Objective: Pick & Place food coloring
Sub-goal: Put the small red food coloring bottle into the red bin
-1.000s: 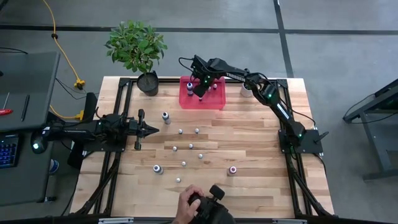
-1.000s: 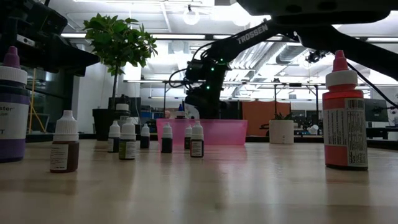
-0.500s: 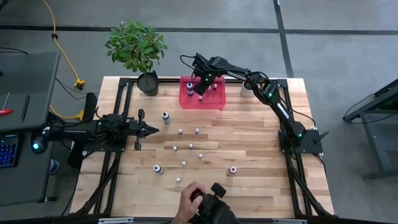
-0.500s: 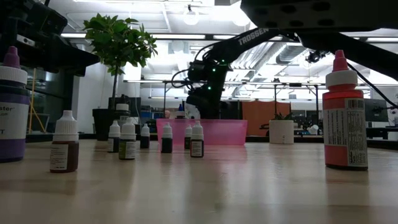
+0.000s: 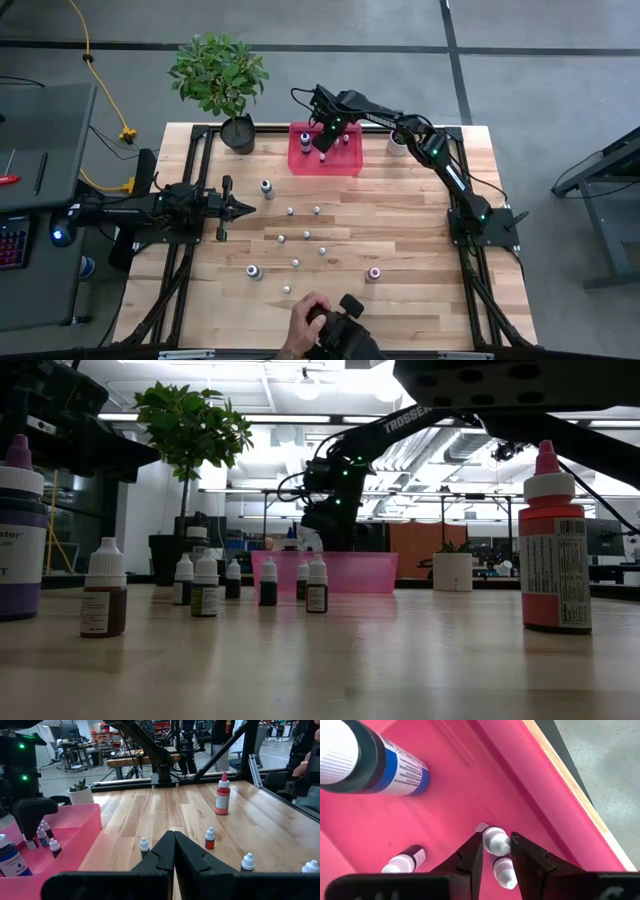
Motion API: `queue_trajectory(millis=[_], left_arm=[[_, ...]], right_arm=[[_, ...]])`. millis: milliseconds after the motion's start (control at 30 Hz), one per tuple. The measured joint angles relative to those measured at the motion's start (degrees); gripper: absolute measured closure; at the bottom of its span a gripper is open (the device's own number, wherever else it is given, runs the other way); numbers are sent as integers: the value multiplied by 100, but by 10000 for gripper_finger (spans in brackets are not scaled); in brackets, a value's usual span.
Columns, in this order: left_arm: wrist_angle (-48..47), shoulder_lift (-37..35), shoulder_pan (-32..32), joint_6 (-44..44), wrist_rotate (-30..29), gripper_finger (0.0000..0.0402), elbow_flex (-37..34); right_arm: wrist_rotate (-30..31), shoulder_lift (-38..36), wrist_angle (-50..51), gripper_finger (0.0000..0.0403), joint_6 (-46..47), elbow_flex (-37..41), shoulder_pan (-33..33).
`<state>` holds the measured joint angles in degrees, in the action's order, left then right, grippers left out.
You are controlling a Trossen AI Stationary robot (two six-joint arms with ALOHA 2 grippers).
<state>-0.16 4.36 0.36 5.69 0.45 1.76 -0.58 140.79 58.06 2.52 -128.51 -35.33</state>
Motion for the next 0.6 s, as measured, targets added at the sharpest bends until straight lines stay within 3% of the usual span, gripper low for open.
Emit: queue_trajectory(millis=[600], left_arm=[[2, 2, 0, -2, 0, 401, 0]], right_arm=[[170, -50, -7, 254, -46, 0, 11]])
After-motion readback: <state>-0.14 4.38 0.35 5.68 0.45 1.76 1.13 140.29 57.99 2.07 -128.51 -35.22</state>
